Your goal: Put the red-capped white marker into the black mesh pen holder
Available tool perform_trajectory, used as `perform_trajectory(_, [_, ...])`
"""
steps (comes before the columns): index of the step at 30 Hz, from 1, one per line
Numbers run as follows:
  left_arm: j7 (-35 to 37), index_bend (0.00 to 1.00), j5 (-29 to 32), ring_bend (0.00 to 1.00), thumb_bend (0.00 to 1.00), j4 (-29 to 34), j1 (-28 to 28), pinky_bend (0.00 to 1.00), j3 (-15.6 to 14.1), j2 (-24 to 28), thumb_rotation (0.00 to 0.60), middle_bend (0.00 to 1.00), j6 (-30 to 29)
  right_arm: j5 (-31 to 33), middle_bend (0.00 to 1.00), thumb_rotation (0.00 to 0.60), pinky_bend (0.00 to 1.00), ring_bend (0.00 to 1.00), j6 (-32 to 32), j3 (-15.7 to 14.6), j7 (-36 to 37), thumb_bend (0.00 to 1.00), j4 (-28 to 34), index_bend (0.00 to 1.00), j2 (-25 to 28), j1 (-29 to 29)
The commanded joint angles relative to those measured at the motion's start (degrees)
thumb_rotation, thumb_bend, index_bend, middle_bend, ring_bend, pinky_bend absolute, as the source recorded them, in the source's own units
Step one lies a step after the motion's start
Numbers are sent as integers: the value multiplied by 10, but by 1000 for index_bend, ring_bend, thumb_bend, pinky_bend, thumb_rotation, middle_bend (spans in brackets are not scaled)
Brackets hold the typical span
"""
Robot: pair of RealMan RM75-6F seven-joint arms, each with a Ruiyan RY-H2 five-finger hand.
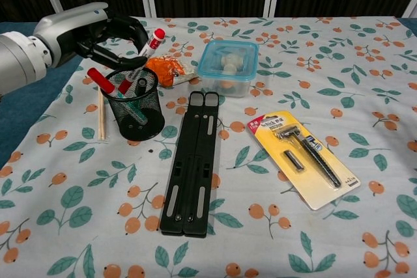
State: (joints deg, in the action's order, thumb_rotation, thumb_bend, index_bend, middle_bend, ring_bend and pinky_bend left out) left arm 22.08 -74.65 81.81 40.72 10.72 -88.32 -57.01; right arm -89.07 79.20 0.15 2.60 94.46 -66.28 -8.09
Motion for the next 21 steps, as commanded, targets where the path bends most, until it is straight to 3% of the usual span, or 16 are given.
perform_trajectory(1, [8, 436, -8, 110, 320, -2, -5, 68, -5, 4, 600, 370, -1, 0, 0, 600, 182, 0, 0, 0, 0, 163, 0, 0, 0, 0])
perform_trajectory(7, [33, 287, -23, 46, 261, 4, -16, 38, -12, 16, 600, 192, -9, -1, 0, 600, 181, 0, 0, 0, -1, 163, 0, 0, 0, 0])
perform_trajectory(12, [52, 216, -46, 3, 222, 24, -30, 11, -17, 38, 600, 99, -30, 0, 0, 600, 181, 0, 0, 0, -2, 163, 0, 0, -1, 0])
perform_trajectory(17, [49, 179, -80, 1, 219, 61, -55, 2, -24, 79, 600, 80, -81, -2, 0, 600, 181, 0, 2, 0, -2, 163, -1, 0, -1, 1])
perform_trajectory(21, [-8, 126, -103, 0, 153, 83, -89, 0, -37, 117, 600, 71, -139, -2, 0, 600, 181, 0, 4, 1, -3, 163, -3, 0, -1, 1])
